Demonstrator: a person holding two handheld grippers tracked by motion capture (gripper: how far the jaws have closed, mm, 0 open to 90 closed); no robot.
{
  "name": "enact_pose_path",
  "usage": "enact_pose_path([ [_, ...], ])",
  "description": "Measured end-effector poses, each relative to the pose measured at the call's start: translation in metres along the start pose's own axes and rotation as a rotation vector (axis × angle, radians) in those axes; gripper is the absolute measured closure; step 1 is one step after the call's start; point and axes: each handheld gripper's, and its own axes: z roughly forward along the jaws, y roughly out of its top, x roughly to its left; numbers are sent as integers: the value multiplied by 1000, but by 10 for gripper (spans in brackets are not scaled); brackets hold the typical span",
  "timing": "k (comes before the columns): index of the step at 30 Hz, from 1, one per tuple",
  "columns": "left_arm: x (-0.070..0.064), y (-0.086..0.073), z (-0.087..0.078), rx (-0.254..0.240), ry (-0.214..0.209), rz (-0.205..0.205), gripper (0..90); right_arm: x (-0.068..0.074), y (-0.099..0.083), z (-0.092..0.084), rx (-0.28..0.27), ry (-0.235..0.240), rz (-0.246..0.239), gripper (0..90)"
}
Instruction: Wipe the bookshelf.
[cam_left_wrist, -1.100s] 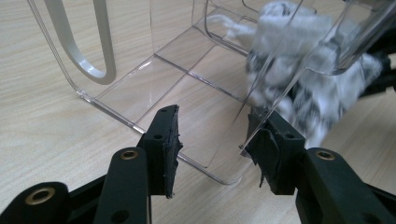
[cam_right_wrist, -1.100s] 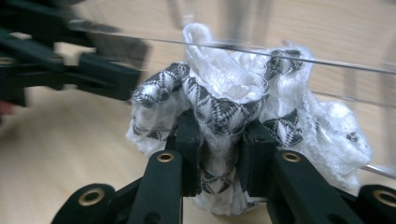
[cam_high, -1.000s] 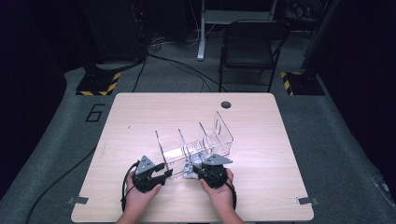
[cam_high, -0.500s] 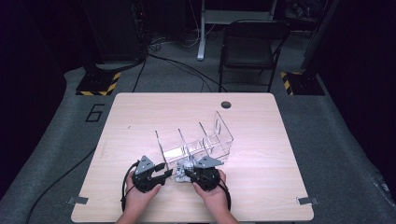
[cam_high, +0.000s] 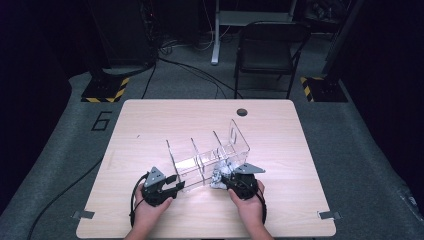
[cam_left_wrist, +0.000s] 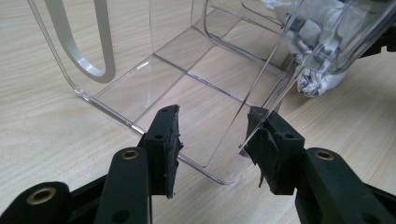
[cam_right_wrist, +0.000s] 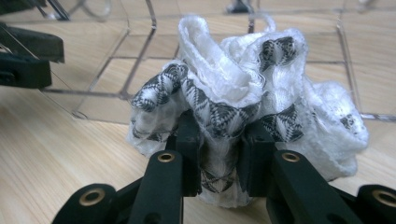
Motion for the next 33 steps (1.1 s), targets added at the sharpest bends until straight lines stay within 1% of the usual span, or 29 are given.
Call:
enact_pose_path([
  [2,0,0,0,2,-1,2,535,-2,-3,-3,5,-11,-2,729],
  [3,1,1,-1,15,-12,4,535,-3,-4,-5,11,-12,1,728],
  [4,0,0,0,2,-6,-3,535,-3,-4,-8,3,-13,2,728],
  [6,1,0,0,6,-9,-2,535,-3,-5,-14,-13,-7,20,727],
  [8,1,0,-1,5,-8,-3,536,-1,-4,-23,-34,2,26,726],
  [10,1,0,-1,11,-17,-6,539,1,-2,-33,-70,22,29,725],
  [11,1,0,-1,6,-20,-11,540,3,-2,-37,-82,24,34,725],
  [12,1,-1,-2,3,-27,-24,541,5,0,-42,-97,30,25,724],
  [15,2,0,-4,14,-58,-39,554,9,3,-56,-138,41,18,724],
  [16,2,0,-4,12,-67,-51,564,10,3,-60,-143,46,17,724],
  [17,2,1,-6,21,-78,-52,566,11,4,-63,-152,49,19,724],
  [18,2,1,-7,14,-72,-46,562,11,5,-66,-166,51,11,723],
  [19,3,1,-9,22,-82,-41,551,12,6,-70,-171,52,16,723],
  [20,2,1,-11,4,-77,-49,543,13,7,-72,-181,55,17,723],
  [21,3,2,-14,8,-83,-56,535,14,8,-74,-189,59,17,723],
  [22,4,4,-17,5,-85,-43,527,14,9,-76,-196,60,11,723],
  [23,3,4,-20,-14,-76,-42,522,15,10,-76,-201,61,10,722],
  [24,4,5,-23,-12,-76,-39,517,15,12,-76,-201,65,5,722],
  [25,5,6,-27,-5,-79,-25,512,16,13,-77,-203,70,-1,721],
  [26,4,7,-31,-13,-71,-25,509,17,14,-77,-205,75,-5,719],
  [27,5,8,-34,-10,-69,-7,507,18,16,-77,-207,80,-9,717],
  [29,5,10,-39,-19,-61,6,505,20,19,-76,-203,82,-22,714],
  [30,5,11,-42,-22,-69,5,503,19,20,-74,-203,79,-34,713],
  [32,4,15,-47,-30,-71,18,497,17,24,-70,-196,80,-37,711],
  [33,3,16,-49,-33,-79,25,495,16,25,-68,-198,81,-39,709],
])
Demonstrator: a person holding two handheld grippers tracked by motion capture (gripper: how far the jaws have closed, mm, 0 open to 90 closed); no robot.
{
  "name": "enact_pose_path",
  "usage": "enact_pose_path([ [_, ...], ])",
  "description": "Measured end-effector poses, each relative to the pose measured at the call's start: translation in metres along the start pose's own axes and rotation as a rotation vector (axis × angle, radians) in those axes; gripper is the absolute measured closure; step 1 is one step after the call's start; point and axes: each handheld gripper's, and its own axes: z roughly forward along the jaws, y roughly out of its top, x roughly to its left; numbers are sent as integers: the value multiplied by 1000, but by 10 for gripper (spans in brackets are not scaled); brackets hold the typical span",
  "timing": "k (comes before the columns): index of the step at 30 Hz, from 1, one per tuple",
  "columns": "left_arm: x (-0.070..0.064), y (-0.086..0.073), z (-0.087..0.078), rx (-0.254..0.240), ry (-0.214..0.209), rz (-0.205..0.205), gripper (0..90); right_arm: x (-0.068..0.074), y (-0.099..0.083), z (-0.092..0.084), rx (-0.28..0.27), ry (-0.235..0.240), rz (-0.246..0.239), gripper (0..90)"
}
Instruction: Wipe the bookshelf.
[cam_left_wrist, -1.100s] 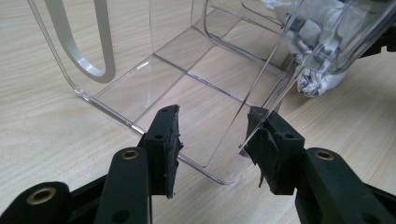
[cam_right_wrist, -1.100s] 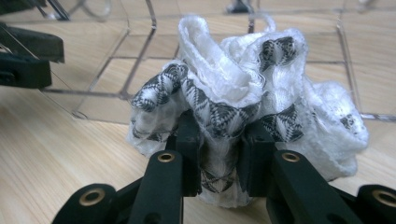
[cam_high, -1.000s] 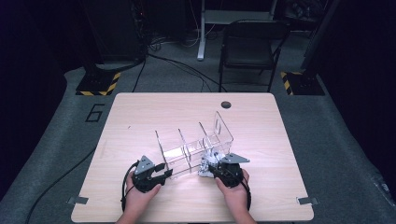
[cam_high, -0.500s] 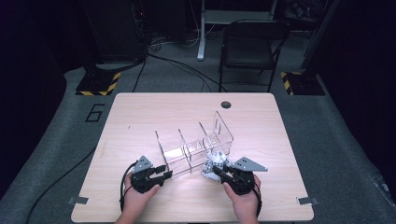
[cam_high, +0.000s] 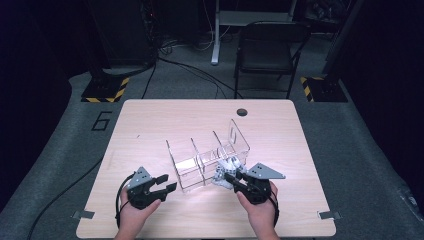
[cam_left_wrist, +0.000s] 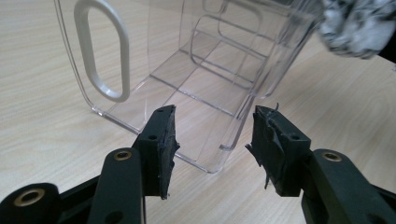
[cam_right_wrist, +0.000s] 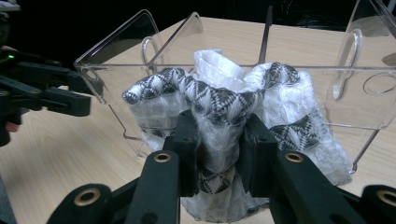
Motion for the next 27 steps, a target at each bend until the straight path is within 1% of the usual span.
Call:
enact_pose_path([
  [2,-2,2,-3,3,-2,18,490,-2,1,3,4,1,1,707],
  [3,-4,3,-5,10,-1,24,490,-4,1,4,7,2,-7,707],
  [6,-6,5,-9,15,-1,32,486,-7,2,6,8,0,-14,704],
  [7,-7,6,-10,5,-3,21,485,-8,2,7,11,3,-15,701],
  [9,-7,8,-14,8,-18,22,484,-12,2,9,17,18,-4,700],
  [10,-8,9,-14,0,-16,14,484,-14,2,10,11,28,0,699],
  [11,-8,11,-15,6,-21,14,483,-14,2,10,9,32,11,698],
  [14,-12,14,-16,12,-12,21,467,-18,3,11,3,52,24,696],
  [15,-13,16,-17,22,-14,27,459,-19,3,12,0,63,20,696],
  [16,-15,17,-17,16,-9,28,457,-20,2,12,-3,66,23,696],
  [17,-16,20,-19,24,-10,31,455,-21,1,12,-5,73,24,696],
  [19,-20,24,-21,16,-10,42,454,-22,-1,12,8,82,30,696],
  [20,-23,27,-23,13,-9,51,454,-22,-1,12,13,82,12,696],
  [22,-28,33,-26,7,-2,73,454,-22,-2,10,12,89,9,689],
  [24,-32,39,-29,-8,4,89,455,-22,-3,9,12,102,17,679],
  [27,-37,50,-32,-25,-7,99,461,-21,-5,9,10,124,44,673],
])
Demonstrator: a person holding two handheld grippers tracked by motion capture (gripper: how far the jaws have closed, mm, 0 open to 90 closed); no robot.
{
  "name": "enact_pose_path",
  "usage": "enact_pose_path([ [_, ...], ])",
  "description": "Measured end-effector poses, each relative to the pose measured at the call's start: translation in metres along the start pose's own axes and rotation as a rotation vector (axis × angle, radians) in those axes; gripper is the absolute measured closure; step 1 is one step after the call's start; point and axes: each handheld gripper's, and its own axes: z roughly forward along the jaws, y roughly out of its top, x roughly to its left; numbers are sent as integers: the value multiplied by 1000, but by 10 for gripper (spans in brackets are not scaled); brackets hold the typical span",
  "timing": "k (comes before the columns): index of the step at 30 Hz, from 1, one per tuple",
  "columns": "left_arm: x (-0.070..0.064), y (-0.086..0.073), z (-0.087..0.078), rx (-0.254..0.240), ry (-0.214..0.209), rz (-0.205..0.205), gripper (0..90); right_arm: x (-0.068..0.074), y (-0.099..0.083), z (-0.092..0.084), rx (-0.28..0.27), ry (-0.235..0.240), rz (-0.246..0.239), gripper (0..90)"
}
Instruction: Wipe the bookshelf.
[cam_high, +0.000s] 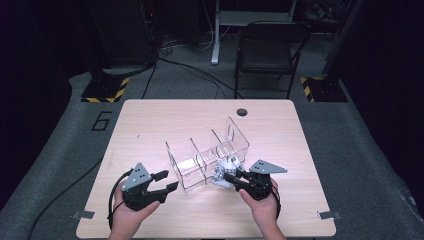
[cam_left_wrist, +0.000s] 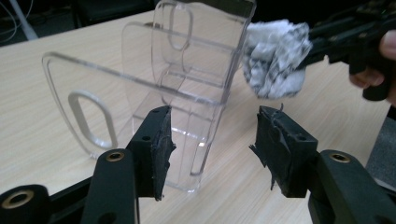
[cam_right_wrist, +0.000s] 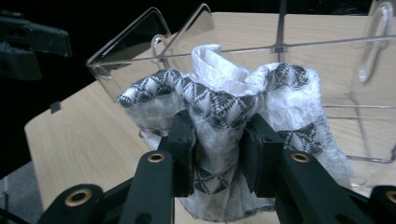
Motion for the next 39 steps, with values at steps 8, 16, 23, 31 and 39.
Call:
enact_pose_path([
  [8,-2,18,7,5,-18,19,505,5,0,-1,1,12,-10,686],
  [16,-5,25,30,67,-64,43,579,5,-4,2,15,21,-8,685],
  [23,-7,24,47,99,-56,49,644,3,-4,-2,2,27,15,681],
  [31,-13,24,56,143,-32,81,713,0,-3,-7,-13,35,35,679],
  [39,-17,28,60,167,-21,91,838,-1,-2,-11,-18,31,37,679],
])
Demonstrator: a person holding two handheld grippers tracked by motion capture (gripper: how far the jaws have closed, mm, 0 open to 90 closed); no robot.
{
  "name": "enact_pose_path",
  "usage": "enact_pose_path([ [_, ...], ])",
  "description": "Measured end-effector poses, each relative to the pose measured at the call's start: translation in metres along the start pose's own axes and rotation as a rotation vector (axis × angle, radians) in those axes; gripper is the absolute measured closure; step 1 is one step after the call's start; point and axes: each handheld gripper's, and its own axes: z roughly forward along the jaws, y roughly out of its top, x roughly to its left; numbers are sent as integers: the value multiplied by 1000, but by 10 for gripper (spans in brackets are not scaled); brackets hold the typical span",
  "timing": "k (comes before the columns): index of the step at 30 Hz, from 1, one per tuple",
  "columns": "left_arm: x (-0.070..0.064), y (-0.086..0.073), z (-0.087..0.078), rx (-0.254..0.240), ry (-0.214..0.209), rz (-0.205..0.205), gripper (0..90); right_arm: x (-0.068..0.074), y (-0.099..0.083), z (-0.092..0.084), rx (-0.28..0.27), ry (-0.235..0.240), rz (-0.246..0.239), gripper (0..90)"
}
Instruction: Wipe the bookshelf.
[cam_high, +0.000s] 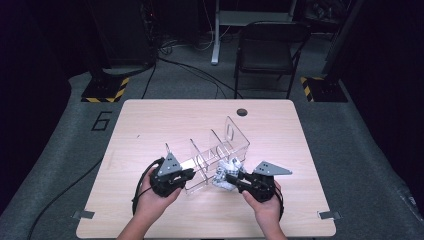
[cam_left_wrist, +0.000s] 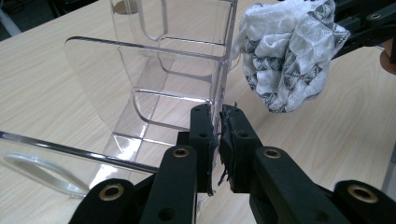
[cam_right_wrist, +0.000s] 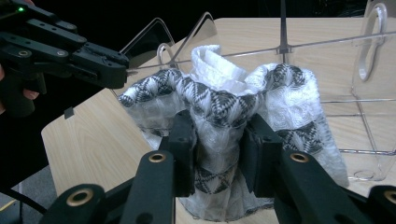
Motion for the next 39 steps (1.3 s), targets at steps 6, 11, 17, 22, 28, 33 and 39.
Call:
enact_pose_path([
  [6,-7,3,5,1,8,-15,859,-1,1,-3,-15,0,-8,679],
  [11,-12,6,9,-3,43,-30,866,-1,1,-4,-20,-2,-8,679],
  [17,-10,7,11,-10,79,-56,872,-4,1,-5,-21,-4,2,679],
  [22,-12,8,11,-6,100,-74,875,-3,2,-7,-31,-2,1,679],
  [28,-25,14,20,-3,23,-72,843,1,5,-9,-43,8,-4,679],
  [33,-38,20,23,1,-37,-25,778,0,5,-10,-41,1,-3,679],
  [39,-31,25,1,-55,-37,-76,614,7,6,-11,-47,8,-16,679],
])
